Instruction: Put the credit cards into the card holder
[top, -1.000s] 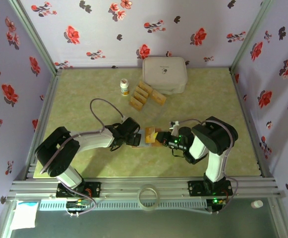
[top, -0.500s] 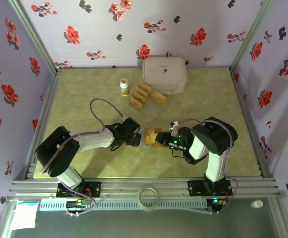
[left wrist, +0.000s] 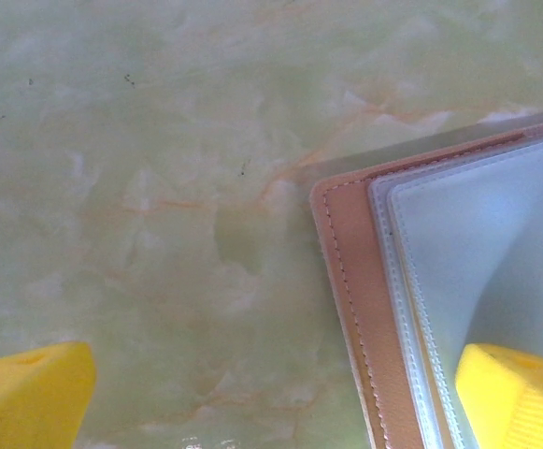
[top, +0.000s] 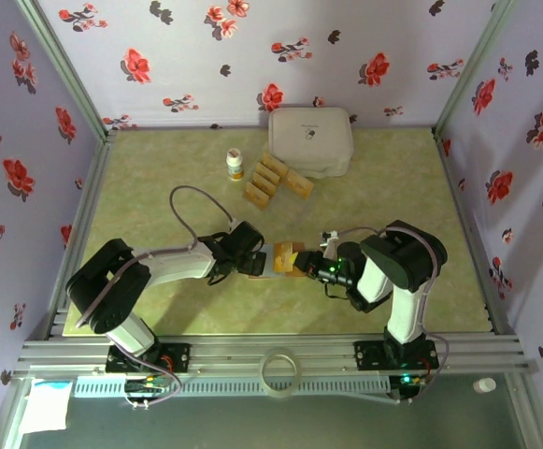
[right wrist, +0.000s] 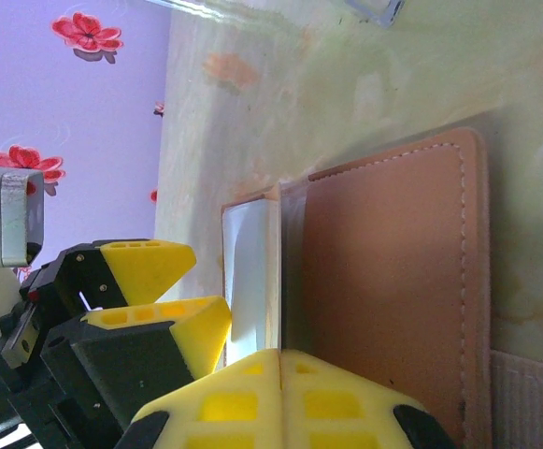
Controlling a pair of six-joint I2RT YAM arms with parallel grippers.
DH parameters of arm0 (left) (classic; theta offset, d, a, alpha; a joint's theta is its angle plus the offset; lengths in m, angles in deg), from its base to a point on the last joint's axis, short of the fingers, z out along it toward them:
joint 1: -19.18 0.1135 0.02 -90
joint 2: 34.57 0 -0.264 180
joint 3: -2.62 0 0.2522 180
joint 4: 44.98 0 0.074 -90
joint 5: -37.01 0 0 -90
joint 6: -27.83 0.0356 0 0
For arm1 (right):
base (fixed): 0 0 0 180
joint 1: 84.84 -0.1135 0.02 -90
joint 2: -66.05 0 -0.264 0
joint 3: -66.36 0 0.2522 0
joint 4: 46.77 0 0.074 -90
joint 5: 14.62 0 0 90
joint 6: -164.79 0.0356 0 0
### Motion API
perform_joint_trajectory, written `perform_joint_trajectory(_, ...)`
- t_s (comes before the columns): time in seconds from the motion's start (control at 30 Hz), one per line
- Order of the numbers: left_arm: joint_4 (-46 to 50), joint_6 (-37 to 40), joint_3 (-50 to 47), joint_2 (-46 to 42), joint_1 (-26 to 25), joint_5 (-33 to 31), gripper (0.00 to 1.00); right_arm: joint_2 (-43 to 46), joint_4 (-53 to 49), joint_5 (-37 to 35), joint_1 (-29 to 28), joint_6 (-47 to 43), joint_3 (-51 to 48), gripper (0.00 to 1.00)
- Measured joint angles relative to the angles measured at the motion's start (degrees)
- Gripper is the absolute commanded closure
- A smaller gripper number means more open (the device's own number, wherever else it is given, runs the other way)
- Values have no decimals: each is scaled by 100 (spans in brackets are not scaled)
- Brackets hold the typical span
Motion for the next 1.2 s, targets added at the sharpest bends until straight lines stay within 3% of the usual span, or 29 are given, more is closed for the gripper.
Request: perform_joint_trajectory(1.2, -17, 0, 11, 22, -4, 0, 0, -162, 238, 66, -63, 59, 37, 100)
